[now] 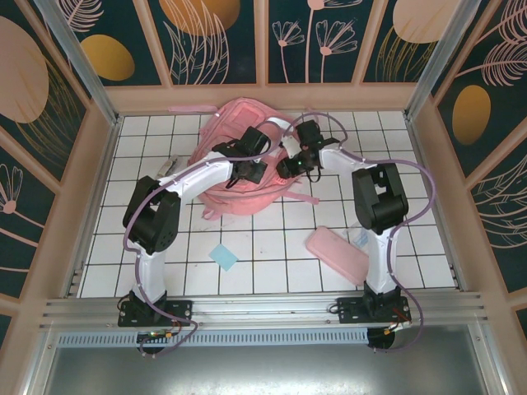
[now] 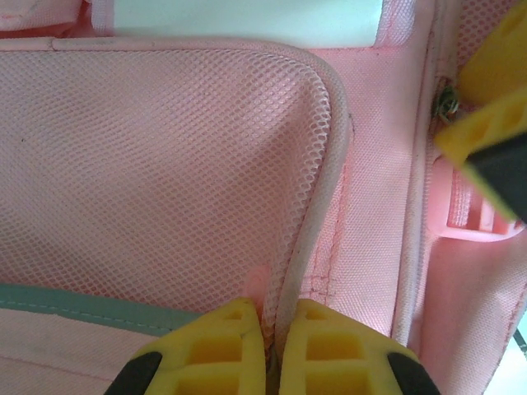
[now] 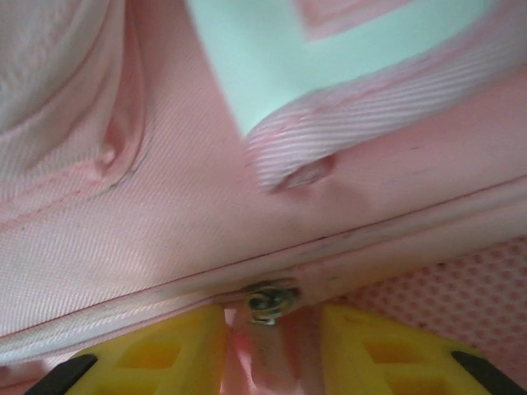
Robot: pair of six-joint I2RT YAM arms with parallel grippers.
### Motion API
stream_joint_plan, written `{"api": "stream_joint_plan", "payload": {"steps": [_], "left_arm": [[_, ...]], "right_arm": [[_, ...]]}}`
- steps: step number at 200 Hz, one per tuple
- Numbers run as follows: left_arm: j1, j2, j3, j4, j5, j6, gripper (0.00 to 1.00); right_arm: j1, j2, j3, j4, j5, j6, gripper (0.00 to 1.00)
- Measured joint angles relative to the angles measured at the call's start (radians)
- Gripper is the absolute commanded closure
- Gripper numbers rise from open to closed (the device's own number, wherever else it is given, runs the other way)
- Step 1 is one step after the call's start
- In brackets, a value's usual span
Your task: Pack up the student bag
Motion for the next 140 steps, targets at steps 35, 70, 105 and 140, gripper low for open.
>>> {"api": "stream_joint_plan", "payload": {"steps": [35,70,105,140], "left_arm": [[0.0,0.0,-0.003,-0.008,0.001,0.003,1.0],[0.0,0.0,-0.007,0.002,0.0,0.003,1.0],[0.005,0.0,-0.02,0.047,-0.011,0.003,1.0],[0.005,-0.001,-0.042,0.093,-0.01,0.003,1.0]], "right_arm": [[0.006,0.0,-0.033,0.051,0.016,0.033,0.63],[0.053,0.042,0.006,0.058,0.186,0.112,0.63],[0.081,0.076,0.064,0.055,0.323,0.196,0.65],[0.085,0.063,0.066,0.034,0.394,0.204,0.76]]}}
